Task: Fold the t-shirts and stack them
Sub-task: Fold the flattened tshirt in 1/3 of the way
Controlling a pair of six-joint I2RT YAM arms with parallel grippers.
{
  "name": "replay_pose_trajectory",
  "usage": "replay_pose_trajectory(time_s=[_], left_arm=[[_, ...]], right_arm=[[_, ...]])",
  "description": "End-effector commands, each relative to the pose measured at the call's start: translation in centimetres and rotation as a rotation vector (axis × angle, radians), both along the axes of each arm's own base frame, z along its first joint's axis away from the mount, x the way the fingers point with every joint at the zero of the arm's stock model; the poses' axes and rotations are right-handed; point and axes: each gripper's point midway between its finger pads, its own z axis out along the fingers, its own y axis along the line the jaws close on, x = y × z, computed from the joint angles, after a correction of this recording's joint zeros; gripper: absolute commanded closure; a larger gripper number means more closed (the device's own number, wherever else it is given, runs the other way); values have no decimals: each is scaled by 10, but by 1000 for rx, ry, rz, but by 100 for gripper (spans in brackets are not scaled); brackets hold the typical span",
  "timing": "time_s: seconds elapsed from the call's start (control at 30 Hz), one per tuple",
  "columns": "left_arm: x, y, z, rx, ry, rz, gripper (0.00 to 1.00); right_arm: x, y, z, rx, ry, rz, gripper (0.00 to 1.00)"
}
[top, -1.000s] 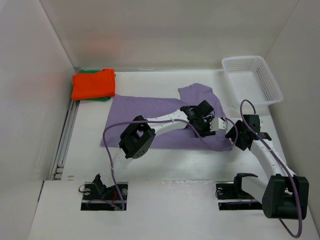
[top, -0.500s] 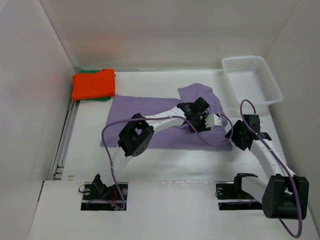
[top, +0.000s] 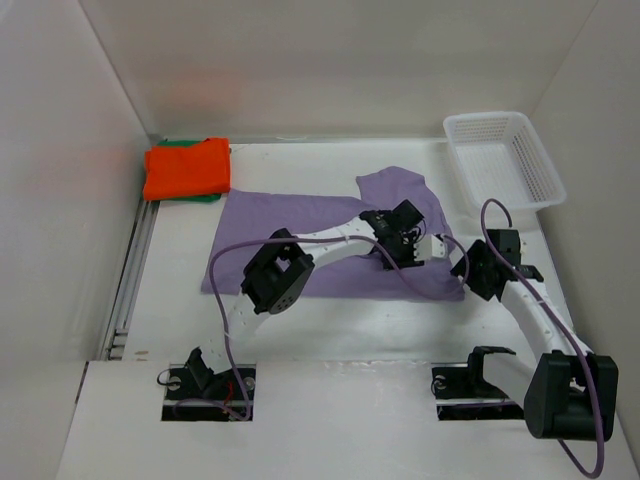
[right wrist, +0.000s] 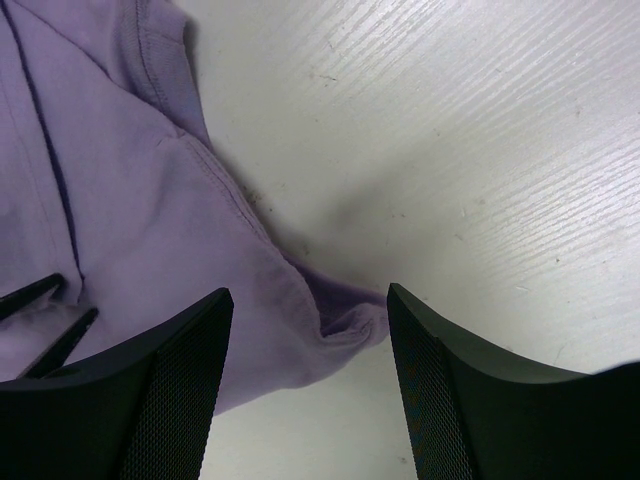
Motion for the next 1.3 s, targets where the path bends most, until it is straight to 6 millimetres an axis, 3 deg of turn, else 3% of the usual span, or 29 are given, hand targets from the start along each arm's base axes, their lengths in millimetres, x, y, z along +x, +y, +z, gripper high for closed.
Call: replay_pose_trajectory(time_s=[0.0, 0.23, 0.47, 0.77, 1.0, 1.13, 1.27], left_arm=[[14, -7, 15, -40, -26, 4, 71], [18, -10, 20, -55, -34, 20, 85], [15, -13, 25, -74, -23, 26, 92], [18, -17, 53, -140, -16, 46, 90], [24, -13, 61, -169, 9, 77, 94], [27, -13, 71, -192, 20, 103, 88], [26, -12, 64, -183, 30, 98, 82]], right_arm=[[10, -1, 10, -4, -63, -5, 32], [10, -1, 10, -2, -63, -4, 32], [10, 1, 7, 2, -52, 2, 32], [10, 2, 5, 3, -46, 6, 32], [10, 2, 7, 1, -52, 7, 32], [10, 3, 5, 1, -46, 9, 32], [10, 3, 4, 2, -41, 9, 32]])
